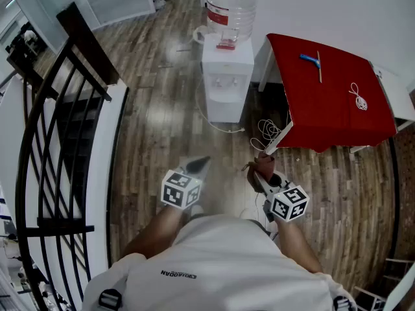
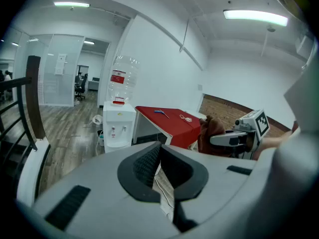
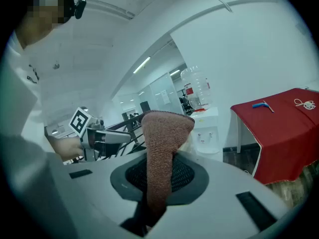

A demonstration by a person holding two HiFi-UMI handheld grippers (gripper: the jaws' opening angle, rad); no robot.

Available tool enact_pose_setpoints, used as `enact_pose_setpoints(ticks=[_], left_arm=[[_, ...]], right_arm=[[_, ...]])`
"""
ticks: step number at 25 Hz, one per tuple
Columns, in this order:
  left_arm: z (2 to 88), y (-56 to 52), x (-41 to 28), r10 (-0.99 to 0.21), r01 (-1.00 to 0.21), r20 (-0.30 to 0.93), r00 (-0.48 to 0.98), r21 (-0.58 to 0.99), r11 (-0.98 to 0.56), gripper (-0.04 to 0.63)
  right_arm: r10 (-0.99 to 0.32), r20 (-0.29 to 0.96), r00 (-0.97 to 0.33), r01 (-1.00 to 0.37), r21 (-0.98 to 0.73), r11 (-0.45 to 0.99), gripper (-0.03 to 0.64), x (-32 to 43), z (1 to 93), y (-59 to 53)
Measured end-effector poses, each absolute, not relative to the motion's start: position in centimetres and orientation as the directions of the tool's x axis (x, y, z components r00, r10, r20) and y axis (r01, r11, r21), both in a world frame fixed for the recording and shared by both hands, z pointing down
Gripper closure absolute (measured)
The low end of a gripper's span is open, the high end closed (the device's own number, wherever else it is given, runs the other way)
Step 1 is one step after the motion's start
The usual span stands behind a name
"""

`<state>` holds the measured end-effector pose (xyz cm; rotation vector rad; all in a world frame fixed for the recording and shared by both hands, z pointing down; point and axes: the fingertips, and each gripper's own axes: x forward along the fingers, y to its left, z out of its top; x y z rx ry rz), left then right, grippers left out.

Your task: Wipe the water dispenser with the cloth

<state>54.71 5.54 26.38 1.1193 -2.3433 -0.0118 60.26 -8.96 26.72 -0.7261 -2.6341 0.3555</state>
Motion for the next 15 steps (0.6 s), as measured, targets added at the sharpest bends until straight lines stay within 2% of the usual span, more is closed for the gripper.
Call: enact_pose_setpoints(ticks=[9, 15], left_arm=[[26.5, 5.1, 54.7, -0.713, -0.708, 0.462, -0.527, 0.225, 0.669, 0.606], [26.3, 4.7, 55.0, -0.717, -0.709, 0.454, -0.528, 0.229, 0.667, 0.606]], right_arm=[[0.532, 0.291, -0.795, 0.441, -0.326, 0.836, 0.561, 60.2, 26.8, -9.9], [0.572, 0.21, -0.793, 0.459, -0.412, 0.787, 0.561, 60.2, 25.6, -9.5]])
